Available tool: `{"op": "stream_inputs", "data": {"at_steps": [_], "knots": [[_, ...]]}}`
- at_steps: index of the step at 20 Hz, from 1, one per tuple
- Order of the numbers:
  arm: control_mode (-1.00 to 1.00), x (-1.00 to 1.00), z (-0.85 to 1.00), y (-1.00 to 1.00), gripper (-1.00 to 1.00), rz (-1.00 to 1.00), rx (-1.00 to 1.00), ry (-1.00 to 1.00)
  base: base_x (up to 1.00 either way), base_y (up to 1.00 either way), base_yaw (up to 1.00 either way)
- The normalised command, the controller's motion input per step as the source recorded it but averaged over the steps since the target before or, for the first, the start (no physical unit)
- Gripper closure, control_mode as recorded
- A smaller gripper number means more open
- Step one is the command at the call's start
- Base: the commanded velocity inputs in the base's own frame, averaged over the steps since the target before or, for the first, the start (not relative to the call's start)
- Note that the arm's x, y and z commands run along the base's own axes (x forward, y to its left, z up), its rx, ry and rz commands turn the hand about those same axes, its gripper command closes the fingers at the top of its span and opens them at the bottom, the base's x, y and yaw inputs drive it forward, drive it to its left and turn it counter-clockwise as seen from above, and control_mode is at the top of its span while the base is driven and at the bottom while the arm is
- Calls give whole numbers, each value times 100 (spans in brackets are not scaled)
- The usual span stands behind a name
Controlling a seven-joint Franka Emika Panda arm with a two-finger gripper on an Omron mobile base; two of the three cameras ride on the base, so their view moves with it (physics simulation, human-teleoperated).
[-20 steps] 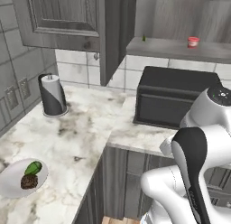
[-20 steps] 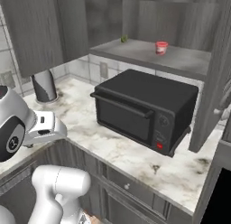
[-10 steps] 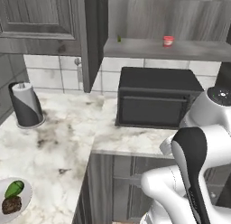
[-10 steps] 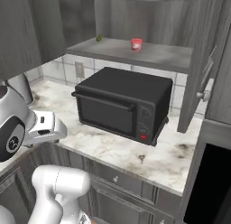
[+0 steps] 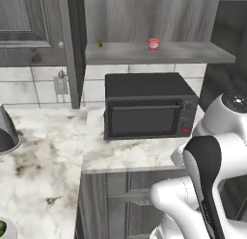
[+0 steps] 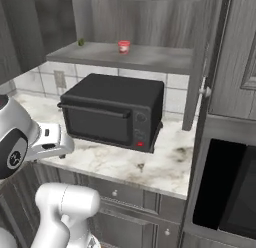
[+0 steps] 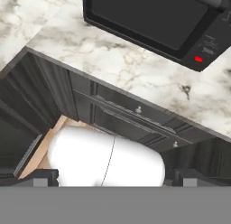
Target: Pick the avocado and bread from the counter and place them on the plate. Then pick the jam from the cabinet and place it next to the plate. Lastly close the cabinet door.
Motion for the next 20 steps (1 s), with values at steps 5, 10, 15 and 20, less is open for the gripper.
{"op": "stream_inputs", "data": {"at_steps": [5,10,15,20], "knots": [[100,0,0,0,-100,0,0,0,39,33,-30],[100,0,0,0,-100,0,0,0,37,36,-27],[100,0,0,0,-100,0,0,0,26,25,-24],[100,0,0,0,-100,0,0,0,18,21,-20]]}}
